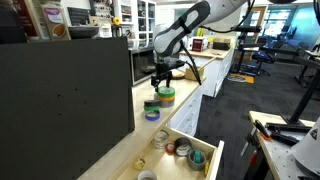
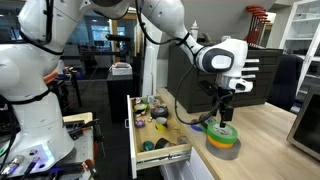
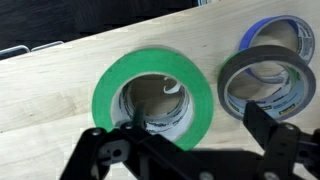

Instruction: Put the green tape in the drawer

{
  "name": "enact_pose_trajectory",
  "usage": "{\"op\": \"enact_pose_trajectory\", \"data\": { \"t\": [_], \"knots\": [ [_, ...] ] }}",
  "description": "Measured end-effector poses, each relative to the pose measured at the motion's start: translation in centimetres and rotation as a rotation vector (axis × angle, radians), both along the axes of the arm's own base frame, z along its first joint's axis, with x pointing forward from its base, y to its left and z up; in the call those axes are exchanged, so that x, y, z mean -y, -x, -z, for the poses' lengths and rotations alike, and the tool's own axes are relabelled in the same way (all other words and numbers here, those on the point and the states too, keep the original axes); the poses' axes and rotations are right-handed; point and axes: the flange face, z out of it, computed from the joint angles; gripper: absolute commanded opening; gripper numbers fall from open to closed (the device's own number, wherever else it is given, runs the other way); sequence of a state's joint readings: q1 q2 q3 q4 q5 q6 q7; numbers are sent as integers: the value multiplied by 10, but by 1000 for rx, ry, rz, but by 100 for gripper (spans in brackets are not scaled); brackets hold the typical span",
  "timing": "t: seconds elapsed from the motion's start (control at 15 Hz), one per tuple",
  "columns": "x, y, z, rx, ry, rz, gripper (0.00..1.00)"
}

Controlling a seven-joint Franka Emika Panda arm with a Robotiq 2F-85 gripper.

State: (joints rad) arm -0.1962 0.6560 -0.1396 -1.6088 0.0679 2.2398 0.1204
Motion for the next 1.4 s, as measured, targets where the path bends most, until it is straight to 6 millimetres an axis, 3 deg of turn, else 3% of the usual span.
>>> {"op": "enact_pose_trajectory", "data": {
  "t": [0.6,0.67,0.8,1.4],
  "knots": [
    [1,-5,19,-25,-29,1,100],
    [2,-5,22,-26,-32,0,75],
    [4,-5,25,-28,-37,3,68],
    [10,-5,22,-11,-60,28,9]
  ]
}}
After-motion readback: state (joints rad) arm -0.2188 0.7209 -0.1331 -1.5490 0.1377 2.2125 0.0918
